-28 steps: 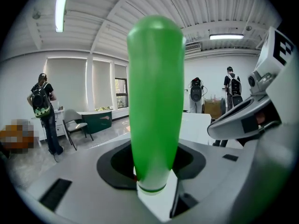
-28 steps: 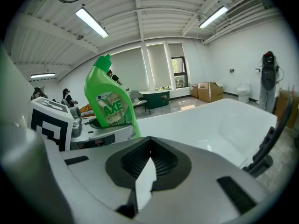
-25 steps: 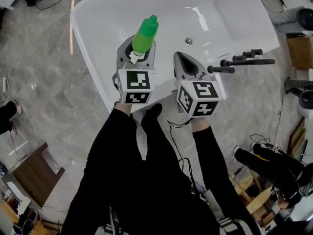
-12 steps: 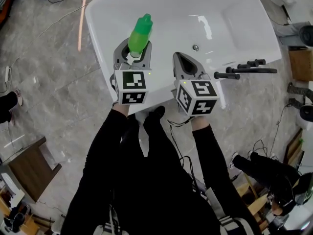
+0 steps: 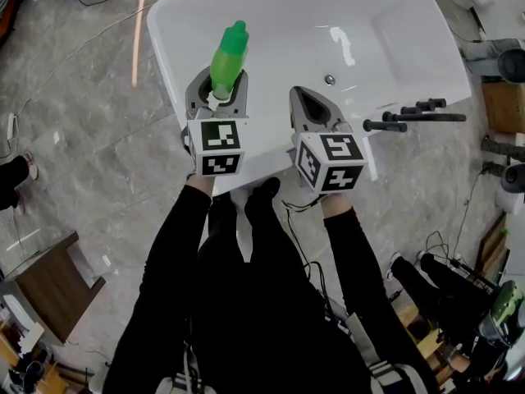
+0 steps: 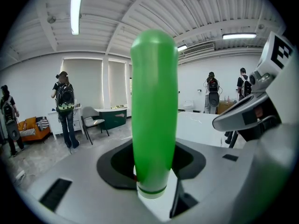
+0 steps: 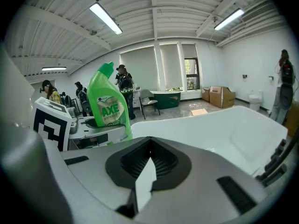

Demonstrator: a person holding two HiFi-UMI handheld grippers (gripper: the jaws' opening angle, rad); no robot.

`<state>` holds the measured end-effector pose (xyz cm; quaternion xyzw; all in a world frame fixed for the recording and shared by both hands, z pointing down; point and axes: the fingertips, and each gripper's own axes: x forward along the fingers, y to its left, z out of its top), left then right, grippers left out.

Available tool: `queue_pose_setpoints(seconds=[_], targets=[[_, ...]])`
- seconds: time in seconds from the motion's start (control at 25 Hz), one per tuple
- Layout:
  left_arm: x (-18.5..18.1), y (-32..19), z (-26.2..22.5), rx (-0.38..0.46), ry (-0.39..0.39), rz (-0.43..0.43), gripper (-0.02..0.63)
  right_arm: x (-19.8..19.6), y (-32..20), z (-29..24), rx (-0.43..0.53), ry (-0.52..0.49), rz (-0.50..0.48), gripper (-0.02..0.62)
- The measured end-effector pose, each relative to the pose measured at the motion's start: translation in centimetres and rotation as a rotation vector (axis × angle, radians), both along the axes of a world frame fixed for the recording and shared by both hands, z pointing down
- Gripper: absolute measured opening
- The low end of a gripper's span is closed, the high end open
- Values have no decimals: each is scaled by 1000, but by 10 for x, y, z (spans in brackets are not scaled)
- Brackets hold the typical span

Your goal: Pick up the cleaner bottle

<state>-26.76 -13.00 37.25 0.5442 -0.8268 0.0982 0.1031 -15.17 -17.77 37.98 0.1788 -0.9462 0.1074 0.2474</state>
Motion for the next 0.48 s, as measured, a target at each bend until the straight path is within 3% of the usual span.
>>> queue_pose_setpoints(seconds=[0.48], targets=[[-22,27,8,-17,4,-20,195,-25,24,6,-5,9,-29,2]])
